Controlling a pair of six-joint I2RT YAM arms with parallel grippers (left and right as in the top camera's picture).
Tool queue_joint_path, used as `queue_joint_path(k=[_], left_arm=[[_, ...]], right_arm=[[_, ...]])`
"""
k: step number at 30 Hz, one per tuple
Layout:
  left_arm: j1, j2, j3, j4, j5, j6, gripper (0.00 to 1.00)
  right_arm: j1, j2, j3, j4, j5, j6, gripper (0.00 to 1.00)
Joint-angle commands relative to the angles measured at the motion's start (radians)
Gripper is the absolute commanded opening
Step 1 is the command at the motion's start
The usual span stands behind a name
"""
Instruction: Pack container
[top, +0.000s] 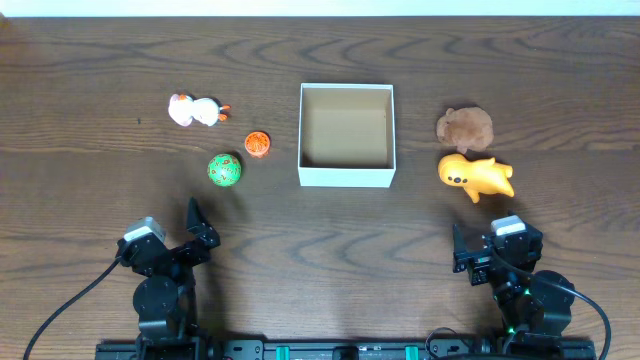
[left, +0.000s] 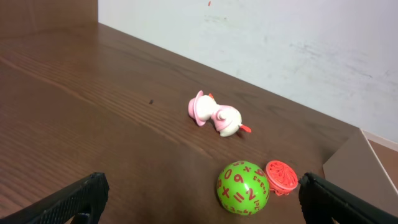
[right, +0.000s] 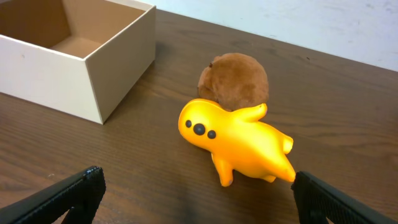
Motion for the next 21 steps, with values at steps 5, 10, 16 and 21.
queue_joint_path(k=[5,10,16,21], left_arm=[[0.006,-0.006,-0.031,-0.005,0.006,-0.002,0.98],[0.006,-0.006,-0.031,-0.005,0.006,-0.002,0.98],[0.006,-0.006,-0.031,-0.005,0.006,-0.002,0.98],[0.006,-0.006,-0.031,0.0,0.006,-0.002,0.98]], right_arm=[[-0.002,-0.008,-0.004,-0.002,-0.002,-0.013,0.99],[-0.002,-0.008,-0.005,-0.002,-0.002,-0.013,0.99],[-0.002,-0.008,-0.004,-0.002,-0.002,-0.013,0.99],[-0.002,-0.008,-0.005,-0.002,-0.001,-0.013,0.99]])
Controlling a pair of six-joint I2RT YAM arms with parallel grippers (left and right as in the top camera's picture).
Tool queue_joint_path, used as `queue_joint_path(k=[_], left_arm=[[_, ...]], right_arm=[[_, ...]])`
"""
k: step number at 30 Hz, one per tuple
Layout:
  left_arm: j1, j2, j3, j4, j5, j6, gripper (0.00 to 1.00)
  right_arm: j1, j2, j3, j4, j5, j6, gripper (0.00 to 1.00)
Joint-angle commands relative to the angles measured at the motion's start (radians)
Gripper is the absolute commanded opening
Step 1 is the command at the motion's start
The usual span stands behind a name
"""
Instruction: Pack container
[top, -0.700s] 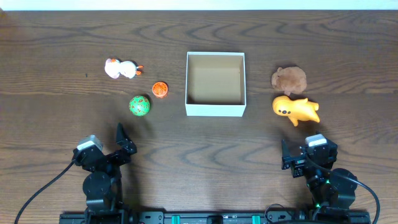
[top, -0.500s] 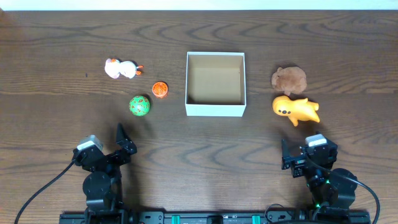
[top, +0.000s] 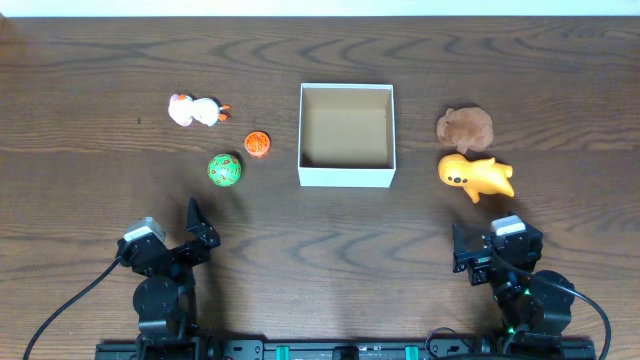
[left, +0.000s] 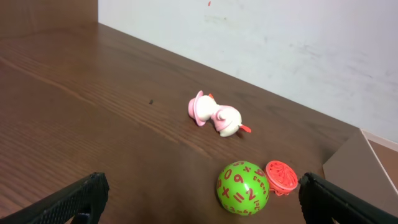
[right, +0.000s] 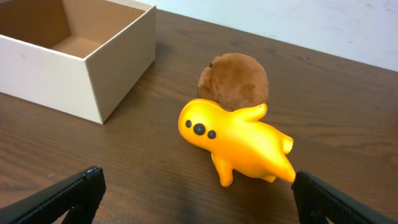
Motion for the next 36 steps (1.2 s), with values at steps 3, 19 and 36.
queue_joint_path(k=[3,19,36], left_arm=[[0.006,-0.006,-0.031,-0.003,0.007,-0.002,0.98],[0.006,0.124,0.04,-0.034,0.302,-0.001,0.98],[0.006,0.945,0.841,-0.35,0.301,0.078,0.98]], right_arm=[[-0.002,-0.008,-0.004,-0.002,-0.001,-0.013,0.99],[-0.002,-0.007,0.01,0.09,-0.42,0.273,0.99],[-0.002,0.747,0.686,-0.292,-0.082,0.11,0.99]])
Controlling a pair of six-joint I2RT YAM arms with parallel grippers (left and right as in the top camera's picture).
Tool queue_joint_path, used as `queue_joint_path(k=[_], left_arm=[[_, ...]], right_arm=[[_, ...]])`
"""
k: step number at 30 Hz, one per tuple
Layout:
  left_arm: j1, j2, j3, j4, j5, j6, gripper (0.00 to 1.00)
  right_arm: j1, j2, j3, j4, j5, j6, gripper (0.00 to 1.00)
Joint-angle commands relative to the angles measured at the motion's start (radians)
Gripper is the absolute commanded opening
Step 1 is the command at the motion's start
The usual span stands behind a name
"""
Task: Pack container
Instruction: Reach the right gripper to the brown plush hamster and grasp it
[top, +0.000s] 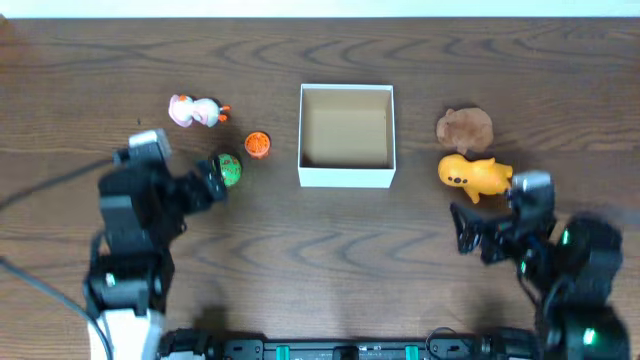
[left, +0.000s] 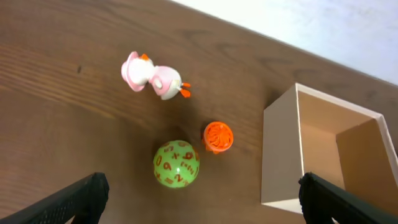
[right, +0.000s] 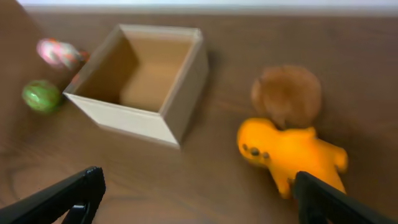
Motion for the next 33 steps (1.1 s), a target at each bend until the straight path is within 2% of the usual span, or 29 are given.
queue_joint_path(k=[1,4,8,11,13,18,22,25,33], left_arm=[[0.006,0.123,0.145,-0.068,0.013,0.064,0.98],[0.006,0.209,0.233,-0.13,-0.002,0.098,0.98],[0.006,0.271,0.272,-0.156,-0.091,0.1,0.98],[0.006,0.282,0.272,-0.159,-0.123,0.1,0.98],[0.006,0.282,0.272,-0.16,-0.123,0.1,0.98],[0.006,0.282,0.272,-0.185,-0.123,0.1,0.98],[0.006,0.282,0.271,-0.216,-0.123,0.1,0.98],[0.006,0.282,0.271,-0.229,-0.122,0.099,0.98],[0.006,0.282,0.271,-0.234,-0.122,0.099,0.98]], right_arm=[[-0.002,0.222,0.17,-0.084,0.098,-0.085,0.99],[-0.002,0.426,0.341,-0.191,0.132,-0.091,0.99],[0.008,0.652,0.558,-0.328,0.095,-0.135,0.99],[0.025,0.78,0.651,-0.355,-0.055,-0.112,0.99],[0.032,0.84,0.655,-0.307,-0.129,-0.133,0.99],[0.047,0.938,0.658,-0.168,0.021,-0.067,0.99],[0.09,1.014,0.685,-0.143,0.316,-0.029,0.99],[0.121,1.08,0.714,-0.148,0.448,-0.026,0.99],[0.111,1.285,0.832,-0.154,0.457,0.008,0.99]])
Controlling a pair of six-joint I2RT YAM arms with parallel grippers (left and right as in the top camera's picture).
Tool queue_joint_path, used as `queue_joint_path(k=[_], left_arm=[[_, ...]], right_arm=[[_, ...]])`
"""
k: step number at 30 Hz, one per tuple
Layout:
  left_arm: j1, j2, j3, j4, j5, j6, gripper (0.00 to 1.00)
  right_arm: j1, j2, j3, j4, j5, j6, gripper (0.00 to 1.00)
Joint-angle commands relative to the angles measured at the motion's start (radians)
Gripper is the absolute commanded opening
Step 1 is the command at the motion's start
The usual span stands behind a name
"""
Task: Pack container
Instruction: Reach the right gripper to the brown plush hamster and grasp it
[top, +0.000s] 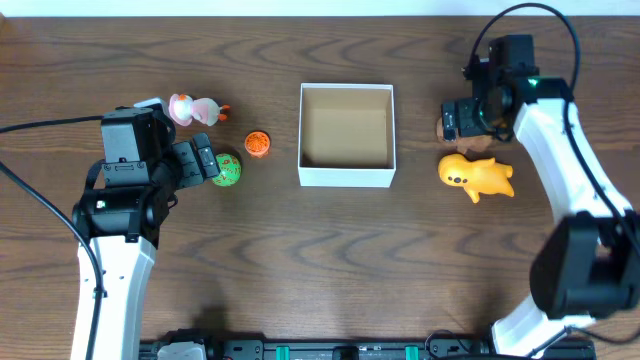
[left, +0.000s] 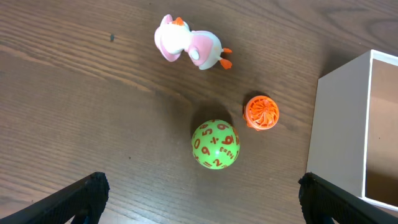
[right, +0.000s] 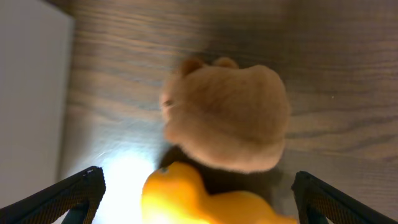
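The white open box (top: 346, 179) stands mid-table with nothing in it. To its left lie a green ball with red numbers (top: 227, 170) (left: 215, 144), a small orange ball (top: 258, 144) (left: 262, 112) and a pink and white duck toy (top: 193, 109) (left: 188, 46). My left gripper (top: 203, 161) (left: 199, 205) hangs open just left of the green ball, holding nothing. On the box's right are a brown plush (right: 227, 115) and a yellow toy (top: 478, 176) (right: 205, 199). Over the plush, which it partly hides from overhead, hovers my right gripper (top: 466, 118) (right: 199, 202), open.
The box's white wall (right: 31, 93) stands close to the plush's left. Dark wooden table (top: 330, 270) all round; the left arm's cable trails off the left edge.
My right gripper has moved from the near right of the table to above the brown plush. The left gripper has moved slightly and looks more steeply down on the green ball. No toy moved.
Both arms rested at the table's front edge, open, at the first two moments. Then both were raised and further forward, the left near the green ball, the right before the yellow toy. Now the right hangs over the brown plush.
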Motion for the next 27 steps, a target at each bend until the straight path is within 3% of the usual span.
queue_joint_path(k=[1,14,17,20,23,25,27], left_arm=[[0.006,-0.001,0.021,-0.002,-0.012,0.02,0.98],[0.006,-0.002,0.021,-0.002,-0.012,0.02,0.98],[0.006,-0.001,0.021,-0.002,-0.012,0.02,0.98],[0.006,-0.001,0.021,-0.002,-0.012,0.02,0.98],[0.006,-0.002,0.021,-0.002,-0.012,0.02,0.98],[0.006,-0.001,0.021,-0.002,-0.012,0.02,0.98],[0.006,-0.001,0.021,-0.002,-0.012,0.02,0.98]], right_arm=[[-0.018,0.078,0.071,0.0,0.046,0.034,0.99],[-0.032,0.333,0.216,-0.086,0.074,0.034,0.98],[-0.032,0.374,0.216,-0.1,0.071,0.034,0.81],[-0.032,0.386,0.216,-0.103,0.068,0.053,0.45],[-0.032,0.381,0.217,-0.103,0.068,0.059,0.17],[-0.031,0.37,0.221,-0.122,0.069,0.061,0.04],[-0.022,0.354,0.239,-0.158,0.069,0.064,0.01]])
